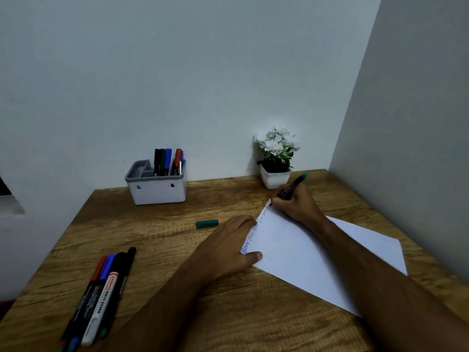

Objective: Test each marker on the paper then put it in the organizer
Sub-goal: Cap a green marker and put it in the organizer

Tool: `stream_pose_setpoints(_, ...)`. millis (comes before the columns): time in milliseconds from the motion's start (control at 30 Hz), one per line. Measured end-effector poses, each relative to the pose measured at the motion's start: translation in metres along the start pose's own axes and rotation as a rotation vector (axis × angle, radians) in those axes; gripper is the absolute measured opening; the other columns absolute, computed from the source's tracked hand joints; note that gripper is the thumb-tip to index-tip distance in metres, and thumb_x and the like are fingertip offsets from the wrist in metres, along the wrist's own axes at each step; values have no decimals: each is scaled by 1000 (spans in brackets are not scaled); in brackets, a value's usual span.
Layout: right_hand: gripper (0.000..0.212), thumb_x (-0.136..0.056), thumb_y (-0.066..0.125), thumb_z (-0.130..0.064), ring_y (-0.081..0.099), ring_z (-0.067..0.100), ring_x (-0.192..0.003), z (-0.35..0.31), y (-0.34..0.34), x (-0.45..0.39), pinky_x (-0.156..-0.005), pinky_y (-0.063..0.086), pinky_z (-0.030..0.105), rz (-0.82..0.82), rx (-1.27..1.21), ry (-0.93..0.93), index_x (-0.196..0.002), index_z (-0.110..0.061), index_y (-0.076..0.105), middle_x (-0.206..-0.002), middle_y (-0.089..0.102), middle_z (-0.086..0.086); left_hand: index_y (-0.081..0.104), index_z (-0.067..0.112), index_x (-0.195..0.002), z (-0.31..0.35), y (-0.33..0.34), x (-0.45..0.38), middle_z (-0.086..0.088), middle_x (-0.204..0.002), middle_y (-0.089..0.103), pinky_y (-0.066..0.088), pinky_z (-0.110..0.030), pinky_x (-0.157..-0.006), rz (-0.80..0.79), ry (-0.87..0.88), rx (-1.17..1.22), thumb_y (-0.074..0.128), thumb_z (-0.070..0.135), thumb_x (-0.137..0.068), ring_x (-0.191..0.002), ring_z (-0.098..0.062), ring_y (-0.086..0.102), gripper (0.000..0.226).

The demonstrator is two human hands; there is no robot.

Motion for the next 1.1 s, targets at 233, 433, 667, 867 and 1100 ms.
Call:
stream_pose_setpoints(233, 10, -79, 71, -3, 59, 10, -63, 5, 0, -3, -57, 48, 35, 14, 28, 12, -69, -5, 69, -67, 69, 13, 25, 24, -152, -1, 1, 0, 9, -156, 27, 28, -28, -110, -5, -8, -4, 55, 56, -90, -138, -7, 28, 75)
stream_pose_setpoints(433, 12, -80, 70, 0, 58, 9, -61, 3, -1, -1, -58, 48, 32, 25, 21, 33, -69, -6, 69, -65, 68, 6, 26, 25, -151, -1, 2, -1, 9, -155, 27, 28, -29, -110, -4, -6, 3, 55, 56, -90, -138, -7, 29, 75)
stream_pose_setpoints(667, 10, -78, 71, -3, 55, 9, -61, 7, -1, -1, -57, 42, 30, 38, 20, 62, -70, -2, 66, -64, 65, 13, 28, 23, -151, -1, 1, 1, 9, -155, 28, 29, -30, -113, 6, 6, 11, 55, 55, -90, -138, -7, 28, 74)
stream_pose_setpoints(867, 10, -78, 71, -3, 56, 10, -61, 6, -1, -2, -58, 44, 32, 44, 8, 65, -70, -2, 66, -69, 68, 18, 29, 24, -151, -2, 1, 0, 10, -154, 28, 26, -24, -108, 29, 12, 4, 56, 54, -90, -137, -5, 28, 73)
stream_pose_setpoints(1100, 11, -78, 71, 3, 59, 7, -61, -2, -11, 3, -59, 48, 28, 138, -106, 105, -69, -3, 67, -64, 67, 8, 29, 26, -150, -1, 0, 1, 11, -153, 30, 26, -21, -104, 39, 3, 6, 57, 53, -90, -136, -5, 29, 72)
Point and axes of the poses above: each hand's wrist, its own x-axis away from the middle knuckle, its own y-axis out of the palm, z = x × y, the point moved 5 cm from there along -x, towards the middle knuckle
